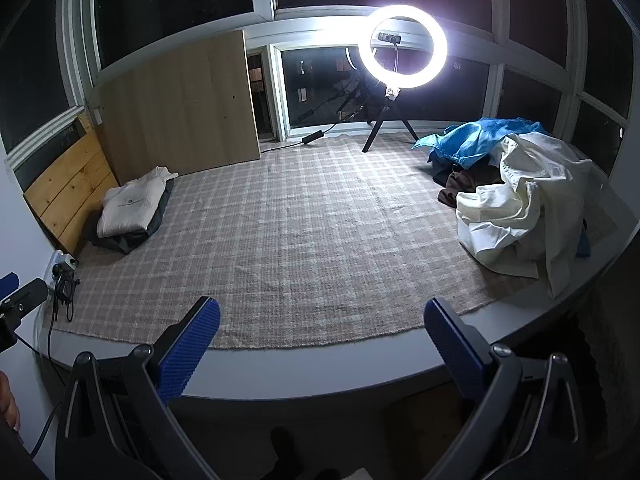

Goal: Fold clothes
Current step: 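Move both tools toward the clothes pile beside the ring light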

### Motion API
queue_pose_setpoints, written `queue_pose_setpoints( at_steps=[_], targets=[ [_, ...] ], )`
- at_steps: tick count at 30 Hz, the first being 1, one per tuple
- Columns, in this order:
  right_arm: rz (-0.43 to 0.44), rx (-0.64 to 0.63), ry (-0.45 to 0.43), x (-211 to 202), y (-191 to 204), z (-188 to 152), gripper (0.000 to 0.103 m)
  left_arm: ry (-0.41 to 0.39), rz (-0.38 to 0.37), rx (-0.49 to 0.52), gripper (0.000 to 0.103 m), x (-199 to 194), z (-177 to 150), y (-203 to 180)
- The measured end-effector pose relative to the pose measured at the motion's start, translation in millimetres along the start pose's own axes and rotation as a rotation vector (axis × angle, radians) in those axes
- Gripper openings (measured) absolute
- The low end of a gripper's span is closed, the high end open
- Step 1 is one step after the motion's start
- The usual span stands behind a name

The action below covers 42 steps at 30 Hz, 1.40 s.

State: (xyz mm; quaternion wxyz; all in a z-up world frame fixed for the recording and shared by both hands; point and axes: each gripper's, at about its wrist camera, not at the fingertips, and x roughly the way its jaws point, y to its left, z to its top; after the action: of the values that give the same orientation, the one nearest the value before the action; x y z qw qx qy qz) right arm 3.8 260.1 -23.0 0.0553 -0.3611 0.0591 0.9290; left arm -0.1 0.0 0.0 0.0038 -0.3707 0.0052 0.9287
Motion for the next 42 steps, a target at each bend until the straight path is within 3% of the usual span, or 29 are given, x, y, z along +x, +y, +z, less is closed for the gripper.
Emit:
queue_pose_setpoints(
  at_steps=[24, 42],
  targets=[
    [-0.018, 0.02, 0.014, 26, 0, 16, 0.103, 0.009, -0.018, 0.052, 0.101, 31, 17, -5],
    [-0.078, 0.071, 0.024, 54, -14, 51, 0.103, 0.011, -0.092, 0.122, 0.101, 71, 64, -33]
  ],
)
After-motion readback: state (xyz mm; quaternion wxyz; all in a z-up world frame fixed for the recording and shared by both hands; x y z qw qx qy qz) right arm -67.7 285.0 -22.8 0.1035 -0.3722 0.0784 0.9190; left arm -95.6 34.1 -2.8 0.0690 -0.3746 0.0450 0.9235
